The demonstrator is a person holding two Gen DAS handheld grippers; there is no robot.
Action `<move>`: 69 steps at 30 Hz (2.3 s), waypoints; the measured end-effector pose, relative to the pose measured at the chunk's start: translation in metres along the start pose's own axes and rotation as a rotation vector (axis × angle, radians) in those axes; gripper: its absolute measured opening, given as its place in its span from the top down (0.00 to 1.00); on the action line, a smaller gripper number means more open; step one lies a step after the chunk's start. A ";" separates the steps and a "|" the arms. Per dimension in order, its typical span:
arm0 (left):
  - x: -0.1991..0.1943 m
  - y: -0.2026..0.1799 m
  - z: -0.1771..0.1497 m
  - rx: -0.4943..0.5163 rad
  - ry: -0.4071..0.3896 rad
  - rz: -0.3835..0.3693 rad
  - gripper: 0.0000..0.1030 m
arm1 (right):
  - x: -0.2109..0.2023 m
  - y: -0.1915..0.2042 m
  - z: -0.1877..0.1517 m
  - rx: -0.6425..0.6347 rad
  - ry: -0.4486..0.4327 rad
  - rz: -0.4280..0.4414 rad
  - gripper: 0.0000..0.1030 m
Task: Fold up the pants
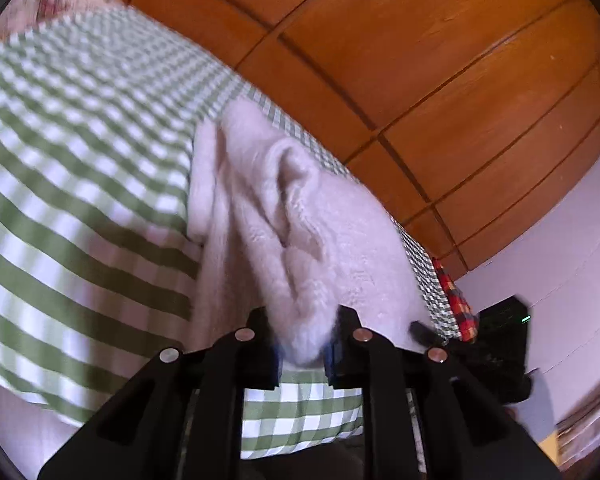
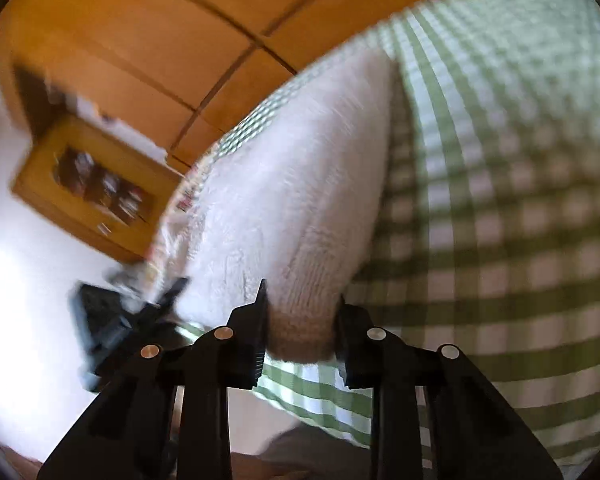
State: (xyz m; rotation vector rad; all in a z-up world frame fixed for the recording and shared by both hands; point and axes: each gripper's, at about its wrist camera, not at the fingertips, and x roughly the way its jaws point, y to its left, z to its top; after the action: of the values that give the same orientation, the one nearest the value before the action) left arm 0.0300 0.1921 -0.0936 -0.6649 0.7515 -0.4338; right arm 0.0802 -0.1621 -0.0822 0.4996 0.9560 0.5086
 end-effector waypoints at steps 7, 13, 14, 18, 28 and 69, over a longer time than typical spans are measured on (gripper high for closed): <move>0.003 0.022 -0.033 -0.021 0.013 0.059 0.82 | 0.031 0.025 -0.025 -0.271 0.060 -0.244 0.71; -0.001 0.018 -0.036 -0.020 -0.016 0.023 0.57 | 0.020 0.002 -0.023 -0.166 0.016 -0.154 0.56; -0.003 0.016 -0.037 -0.019 -0.023 0.020 0.55 | 0.018 0.002 -0.023 -0.159 0.011 -0.153 0.53; -0.026 0.008 -0.038 -0.001 -0.093 0.081 0.36 | 0.002 -0.006 -0.024 -0.098 -0.015 -0.093 0.49; -0.043 -0.055 0.009 0.151 -0.226 0.186 0.37 | -0.038 -0.020 -0.003 -0.088 -0.163 -0.174 0.44; 0.097 -0.007 0.080 0.153 -0.017 0.356 0.34 | 0.083 0.044 0.104 -0.377 -0.089 -0.463 0.51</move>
State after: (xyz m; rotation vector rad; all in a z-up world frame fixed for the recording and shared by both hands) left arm 0.1528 0.1624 -0.0921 -0.3804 0.7936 -0.1566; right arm 0.2011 -0.0954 -0.0573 -0.0434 0.8316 0.2341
